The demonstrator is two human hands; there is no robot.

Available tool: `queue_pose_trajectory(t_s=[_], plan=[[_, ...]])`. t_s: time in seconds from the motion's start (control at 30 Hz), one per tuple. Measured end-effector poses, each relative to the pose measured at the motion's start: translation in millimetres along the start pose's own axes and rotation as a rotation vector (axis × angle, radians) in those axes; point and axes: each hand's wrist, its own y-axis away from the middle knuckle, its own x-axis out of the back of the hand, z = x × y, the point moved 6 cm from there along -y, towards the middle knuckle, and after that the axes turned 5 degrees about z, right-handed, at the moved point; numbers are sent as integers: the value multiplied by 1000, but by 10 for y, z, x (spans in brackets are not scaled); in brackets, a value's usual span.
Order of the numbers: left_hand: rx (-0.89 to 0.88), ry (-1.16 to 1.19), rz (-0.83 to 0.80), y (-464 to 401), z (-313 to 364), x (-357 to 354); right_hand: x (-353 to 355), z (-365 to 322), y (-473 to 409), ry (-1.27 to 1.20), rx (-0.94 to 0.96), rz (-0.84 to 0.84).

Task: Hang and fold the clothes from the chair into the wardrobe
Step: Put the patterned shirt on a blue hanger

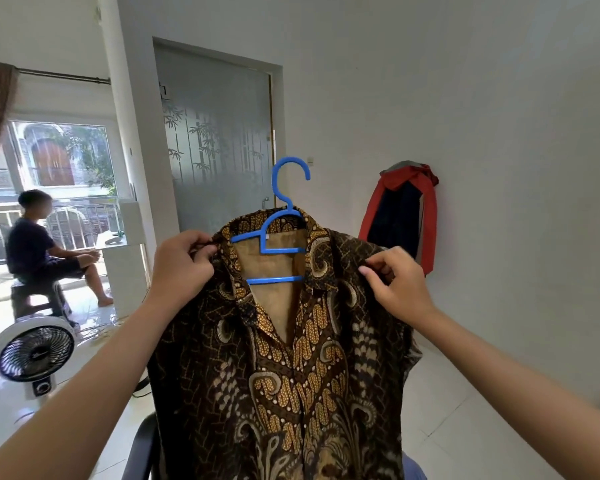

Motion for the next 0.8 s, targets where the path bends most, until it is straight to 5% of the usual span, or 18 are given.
queue_pose_trajectory(t_s=[0.17, 0.3, 0.43, 0.8], plan=[[-33, 47, -34, -47, -33, 30, 86, 188, -136, 102, -164, -46], [-26, 60, 7, -56, -40, 148, 128, 253, -83, -177, -316, -165], [-30, 53, -2, -22, -82, 181, 278, 246, 30, -283, -420, 2], [-59, -1, 11, 137, 89, 198, 830, 65, 17, -135, -313, 113]])
